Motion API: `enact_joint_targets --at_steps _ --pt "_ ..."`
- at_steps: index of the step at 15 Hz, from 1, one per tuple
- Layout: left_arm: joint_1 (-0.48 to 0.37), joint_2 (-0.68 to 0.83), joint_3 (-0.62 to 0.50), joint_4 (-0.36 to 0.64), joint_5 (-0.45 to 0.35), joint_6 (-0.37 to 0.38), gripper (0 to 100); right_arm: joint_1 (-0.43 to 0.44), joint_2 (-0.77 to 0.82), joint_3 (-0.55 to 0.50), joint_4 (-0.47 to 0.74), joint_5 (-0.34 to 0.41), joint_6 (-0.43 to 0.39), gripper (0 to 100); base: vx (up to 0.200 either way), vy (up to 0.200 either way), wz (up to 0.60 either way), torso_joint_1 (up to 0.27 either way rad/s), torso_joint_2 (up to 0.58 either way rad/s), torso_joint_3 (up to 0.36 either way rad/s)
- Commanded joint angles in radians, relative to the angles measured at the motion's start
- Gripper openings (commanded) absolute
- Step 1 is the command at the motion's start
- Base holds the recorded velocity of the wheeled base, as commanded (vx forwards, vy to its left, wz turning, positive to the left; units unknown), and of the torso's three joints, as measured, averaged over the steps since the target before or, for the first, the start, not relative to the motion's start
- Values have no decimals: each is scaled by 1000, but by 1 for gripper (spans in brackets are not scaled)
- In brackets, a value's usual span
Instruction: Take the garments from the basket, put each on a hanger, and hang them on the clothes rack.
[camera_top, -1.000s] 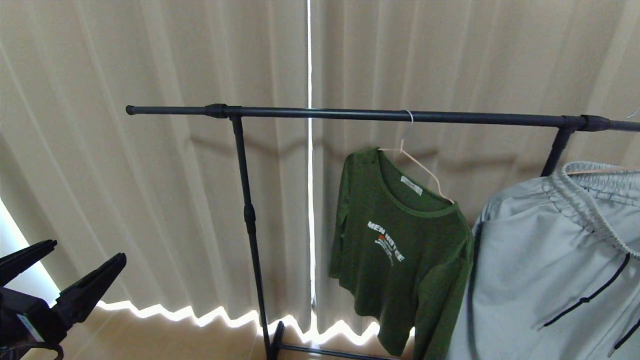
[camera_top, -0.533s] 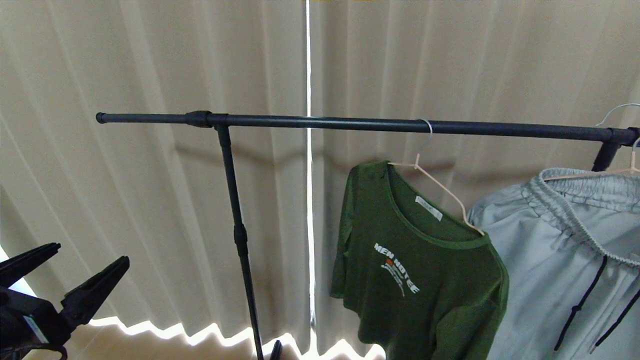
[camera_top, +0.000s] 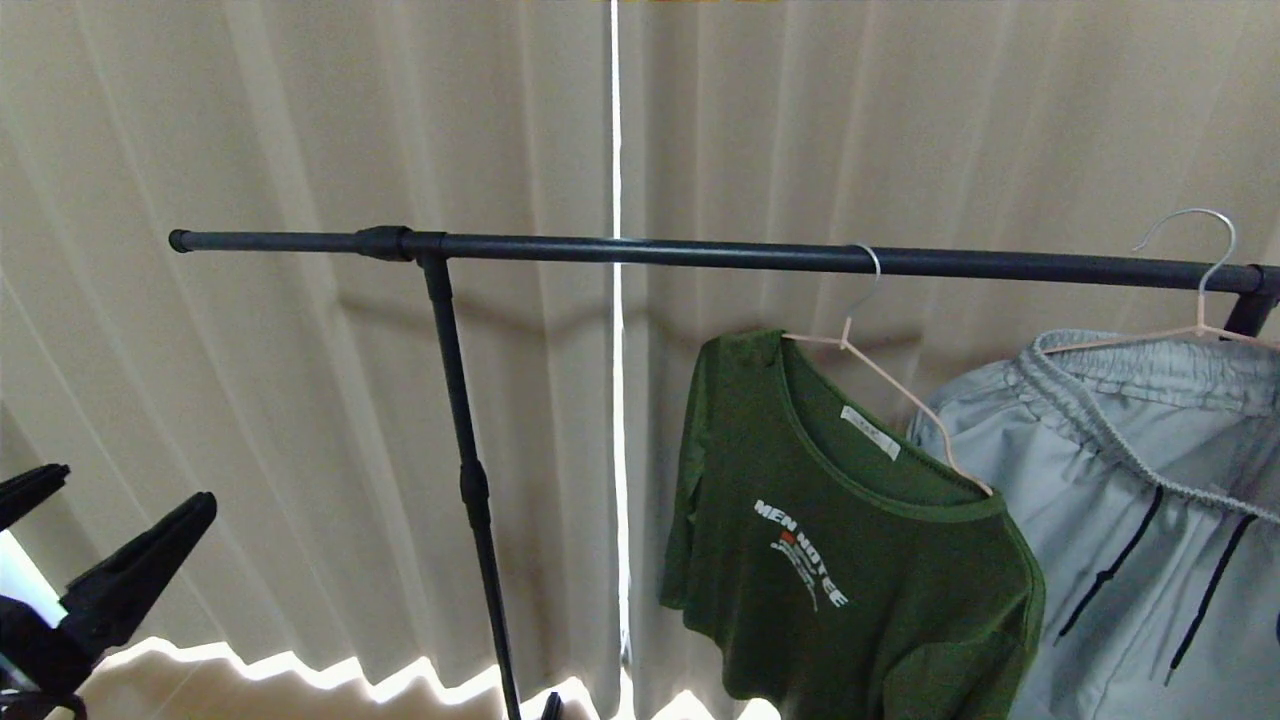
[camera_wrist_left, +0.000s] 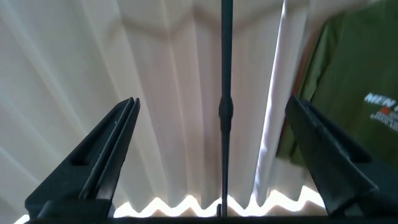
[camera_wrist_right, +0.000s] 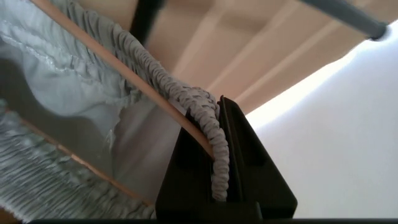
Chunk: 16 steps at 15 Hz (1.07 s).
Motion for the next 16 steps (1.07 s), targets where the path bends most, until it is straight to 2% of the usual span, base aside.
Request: enact_joint_targets --at_steps 1,2,6,9,12,15,16 --pt "1 -67 -9 3 0 2 100 27 68 -21 0 -24 4 0 0 0 0 0 0 0" --pt "1 -64 -9 6 0 4 100 49 99 -35 0 -61 7 0 0 0 0 0 0 0" --pt "1 -18 -9 12 3 1 100 115 110 -21 1 -101 16 0 0 0 0 0 0 0" --pt "9 -1 -9 11 6 -2 100 190 82 19 1 -111 16 0 0 0 0 0 0 0" --pt "66 15 -6 12 6 -1 100 288 30 67 7 -114 15 0 0 0 0 0 0 0" --pt "82 19 -8 12 4 2 100 303 2 111 3 -111 16 0 0 0 0 0 0 0" --pt "82 15 -8 12 6 4 100 305 -7 119 1 -107 16 100 0 0 0 0 0 0"
